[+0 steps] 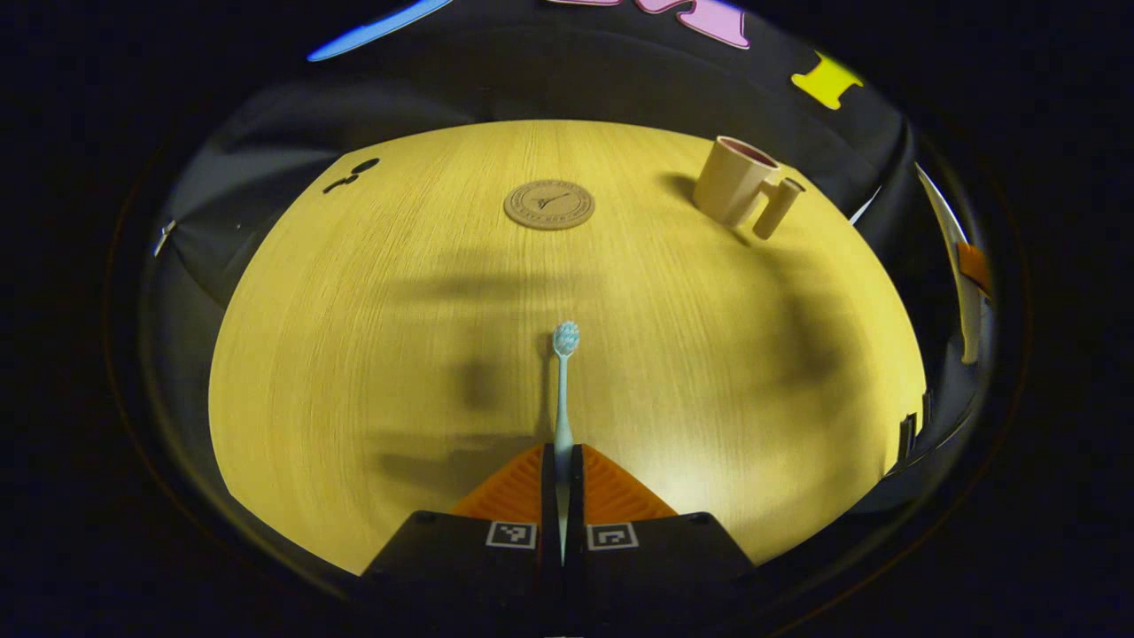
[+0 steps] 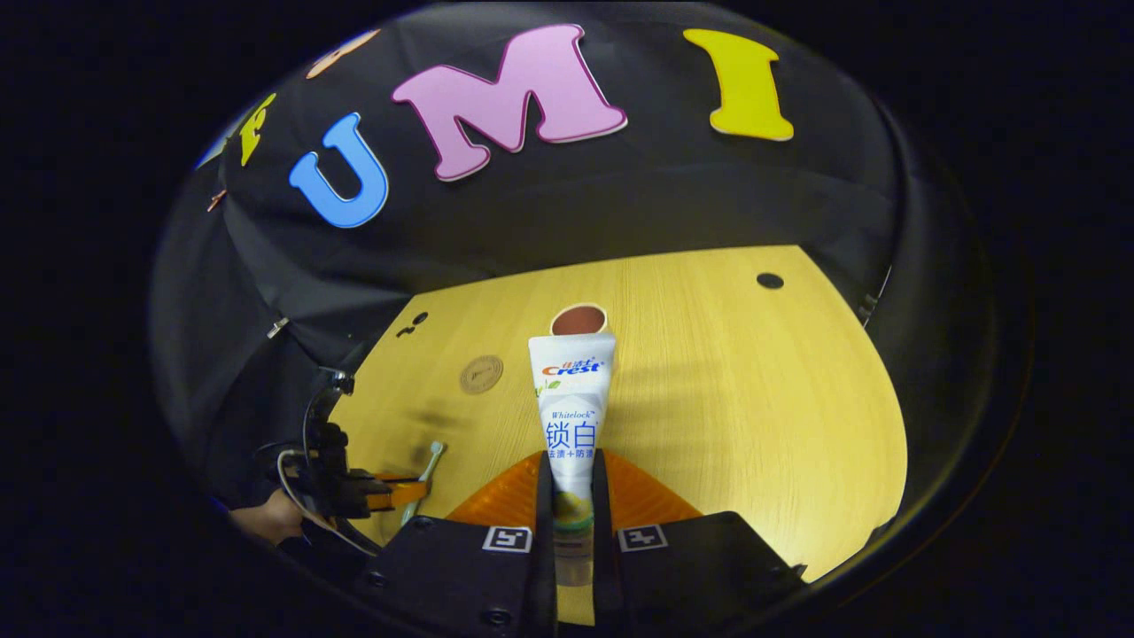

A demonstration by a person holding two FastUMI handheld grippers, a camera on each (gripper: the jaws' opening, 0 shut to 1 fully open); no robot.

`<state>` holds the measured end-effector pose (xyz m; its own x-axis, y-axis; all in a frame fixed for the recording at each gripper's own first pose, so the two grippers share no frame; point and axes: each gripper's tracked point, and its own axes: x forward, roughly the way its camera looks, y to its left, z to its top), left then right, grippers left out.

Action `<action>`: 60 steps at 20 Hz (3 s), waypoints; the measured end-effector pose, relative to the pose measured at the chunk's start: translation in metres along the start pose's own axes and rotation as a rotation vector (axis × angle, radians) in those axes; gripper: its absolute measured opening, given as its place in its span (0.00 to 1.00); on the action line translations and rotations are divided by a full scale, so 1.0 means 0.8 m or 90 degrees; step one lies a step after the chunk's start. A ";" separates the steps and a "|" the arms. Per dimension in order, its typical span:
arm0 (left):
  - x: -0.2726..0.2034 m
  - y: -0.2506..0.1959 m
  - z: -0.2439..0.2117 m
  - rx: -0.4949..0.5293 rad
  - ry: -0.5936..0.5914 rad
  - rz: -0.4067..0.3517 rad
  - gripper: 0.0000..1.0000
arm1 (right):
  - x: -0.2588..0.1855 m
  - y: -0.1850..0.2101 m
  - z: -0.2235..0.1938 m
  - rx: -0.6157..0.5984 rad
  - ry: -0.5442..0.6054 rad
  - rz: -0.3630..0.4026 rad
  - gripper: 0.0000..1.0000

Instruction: Put the toothbrush and toothpaste on the desktop into the cup, then pick up the cup and place it on the coaster on the desktop.

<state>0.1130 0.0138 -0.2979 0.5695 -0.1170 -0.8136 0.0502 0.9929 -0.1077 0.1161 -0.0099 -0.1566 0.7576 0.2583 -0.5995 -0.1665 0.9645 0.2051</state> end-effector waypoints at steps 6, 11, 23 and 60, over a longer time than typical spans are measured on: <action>-0.050 -0.031 0.051 0.002 -0.081 -0.038 0.07 | 0.026 0.016 0.065 -0.014 -0.070 0.015 0.20; -0.088 -0.055 0.078 -0.015 -0.113 -0.069 0.06 | 0.054 0.034 0.128 -0.012 -0.157 0.038 0.20; -0.146 -0.106 0.131 -0.032 -0.289 -0.134 0.06 | 0.180 0.017 0.221 0.007 -0.324 0.041 0.20; -0.149 -0.177 0.257 -0.053 -0.408 -0.191 0.06 | 0.236 -0.048 0.119 -0.001 -0.247 -0.004 0.98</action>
<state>0.2064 -0.1085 -0.0684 0.9129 -0.3238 -0.2484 0.2315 0.9122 -0.3382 0.3259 -0.0035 -0.2039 0.9410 0.2120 -0.2639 -0.1612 0.9661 0.2015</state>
